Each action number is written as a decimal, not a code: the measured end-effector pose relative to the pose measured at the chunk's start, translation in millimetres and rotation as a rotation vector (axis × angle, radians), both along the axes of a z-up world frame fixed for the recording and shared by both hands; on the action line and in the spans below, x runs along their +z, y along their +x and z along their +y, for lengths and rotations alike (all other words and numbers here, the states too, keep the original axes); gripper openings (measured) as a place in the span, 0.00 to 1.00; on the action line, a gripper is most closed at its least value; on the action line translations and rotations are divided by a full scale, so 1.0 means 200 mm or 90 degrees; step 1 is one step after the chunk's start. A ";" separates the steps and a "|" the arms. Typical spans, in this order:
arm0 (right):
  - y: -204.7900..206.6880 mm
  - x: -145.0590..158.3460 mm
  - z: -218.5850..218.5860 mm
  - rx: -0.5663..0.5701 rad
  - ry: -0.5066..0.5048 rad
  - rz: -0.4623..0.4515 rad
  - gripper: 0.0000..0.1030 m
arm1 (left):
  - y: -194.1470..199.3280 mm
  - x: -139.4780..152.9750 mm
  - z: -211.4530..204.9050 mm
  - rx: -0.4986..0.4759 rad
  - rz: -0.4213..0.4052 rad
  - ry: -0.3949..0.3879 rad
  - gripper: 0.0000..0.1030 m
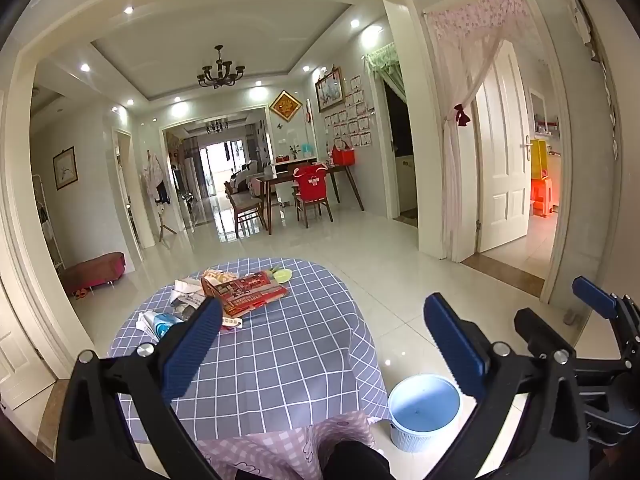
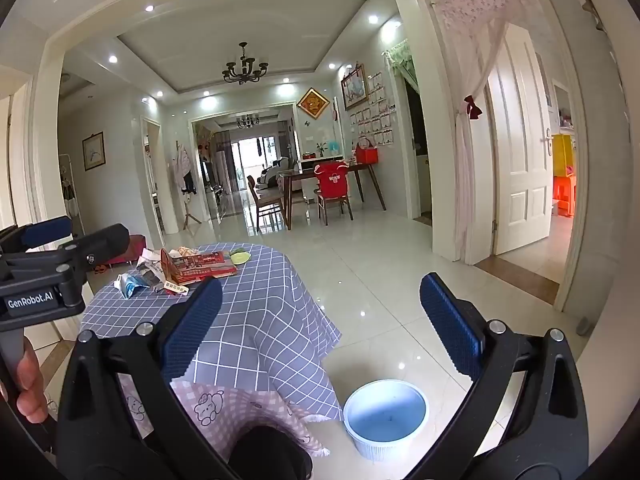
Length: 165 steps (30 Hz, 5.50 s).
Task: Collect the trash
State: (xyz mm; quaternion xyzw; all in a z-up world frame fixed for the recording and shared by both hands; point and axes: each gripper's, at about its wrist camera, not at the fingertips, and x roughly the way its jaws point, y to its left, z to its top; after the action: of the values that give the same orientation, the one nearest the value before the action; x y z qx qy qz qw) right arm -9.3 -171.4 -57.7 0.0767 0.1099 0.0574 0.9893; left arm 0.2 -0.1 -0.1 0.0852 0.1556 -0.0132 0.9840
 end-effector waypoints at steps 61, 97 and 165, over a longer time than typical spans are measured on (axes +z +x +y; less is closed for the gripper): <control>0.03 -0.05 0.05 0.015 0.004 0.005 0.94 | 0.03 -0.08 0.02 -0.001 0.011 0.005 0.96; 0.12 -0.08 0.04 0.026 0.023 0.020 0.94 | 0.09 -0.26 0.12 0.001 0.019 0.013 0.96; 1.72 -0.12 1.42 0.381 -0.004 0.183 0.06 | 1.32 -0.40 1.62 0.130 0.139 -0.214 0.16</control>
State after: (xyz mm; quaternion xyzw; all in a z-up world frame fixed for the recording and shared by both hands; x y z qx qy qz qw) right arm 335.0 112.0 -81.8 0.0454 0.2661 0.3339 0.9031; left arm 263.7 323.2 -80.6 -0.0979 0.2649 0.0517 0.9579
